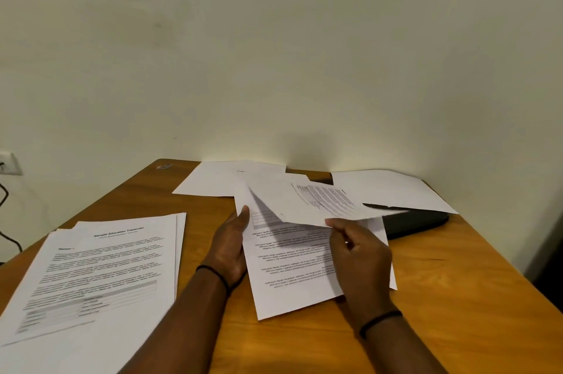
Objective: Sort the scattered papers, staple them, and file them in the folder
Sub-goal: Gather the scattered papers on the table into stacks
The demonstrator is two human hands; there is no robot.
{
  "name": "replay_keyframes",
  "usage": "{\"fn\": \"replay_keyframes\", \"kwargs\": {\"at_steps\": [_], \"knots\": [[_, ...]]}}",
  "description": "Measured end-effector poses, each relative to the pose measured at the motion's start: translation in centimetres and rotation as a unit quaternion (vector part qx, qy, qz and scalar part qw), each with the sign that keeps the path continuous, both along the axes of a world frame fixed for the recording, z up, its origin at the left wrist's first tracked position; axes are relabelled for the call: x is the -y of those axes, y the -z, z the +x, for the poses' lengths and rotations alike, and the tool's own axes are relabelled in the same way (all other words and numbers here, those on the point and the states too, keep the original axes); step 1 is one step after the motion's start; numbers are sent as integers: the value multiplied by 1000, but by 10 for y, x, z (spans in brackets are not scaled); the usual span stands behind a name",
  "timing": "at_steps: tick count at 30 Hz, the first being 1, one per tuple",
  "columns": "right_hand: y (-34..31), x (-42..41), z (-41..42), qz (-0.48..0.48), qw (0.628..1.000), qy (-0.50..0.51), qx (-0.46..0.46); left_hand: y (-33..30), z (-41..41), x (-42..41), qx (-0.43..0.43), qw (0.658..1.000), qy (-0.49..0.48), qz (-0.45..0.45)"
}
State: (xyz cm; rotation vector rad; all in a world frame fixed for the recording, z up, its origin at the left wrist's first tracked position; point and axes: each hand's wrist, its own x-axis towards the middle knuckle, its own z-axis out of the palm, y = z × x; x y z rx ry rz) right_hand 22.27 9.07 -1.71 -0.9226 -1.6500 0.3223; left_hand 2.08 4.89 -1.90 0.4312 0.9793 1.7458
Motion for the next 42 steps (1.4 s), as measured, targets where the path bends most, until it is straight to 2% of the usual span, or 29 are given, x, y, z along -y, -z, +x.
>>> {"fn": "replay_keyframes", "kwargs": {"at_steps": [2,5,8,12,14,16,21,24,26,32,37,40,42], "knots": [[-4,-3,3,-98,987,-37,-120,-1,0,0,-1,1000,0,-6],[-12,-8,10,-210,939,-49,-268,-1,-2,0,5,1000,5,-12],[-16,-18,15,-285,910,-26,-298,-2,-2,0,7,1000,10,-15],[-23,-25,24,-366,864,-73,-339,-4,-2,1,-3,999,26,-21],[-34,-28,31,-387,875,-80,-278,-5,-3,1,-9,999,43,-27],[-52,-35,42,-380,904,-65,-184,-6,-5,3,-4,997,69,-32],[-92,-67,59,-303,951,-2,61,-4,-12,6,19,987,149,-54],[-107,-77,57,-234,946,62,216,-3,-12,6,13,984,170,-52],[-116,-78,50,-199,933,99,283,-4,-11,6,9,983,178,-44],[-134,-85,30,-25,936,166,309,-8,-8,3,37,976,214,-1],[-133,-99,18,50,919,210,330,-6,-17,-1,87,964,252,13],[-130,-110,9,84,909,218,344,-3,-22,-4,79,969,232,29],[-128,-111,-2,108,907,188,363,-4,-19,-4,72,974,211,32]]}}
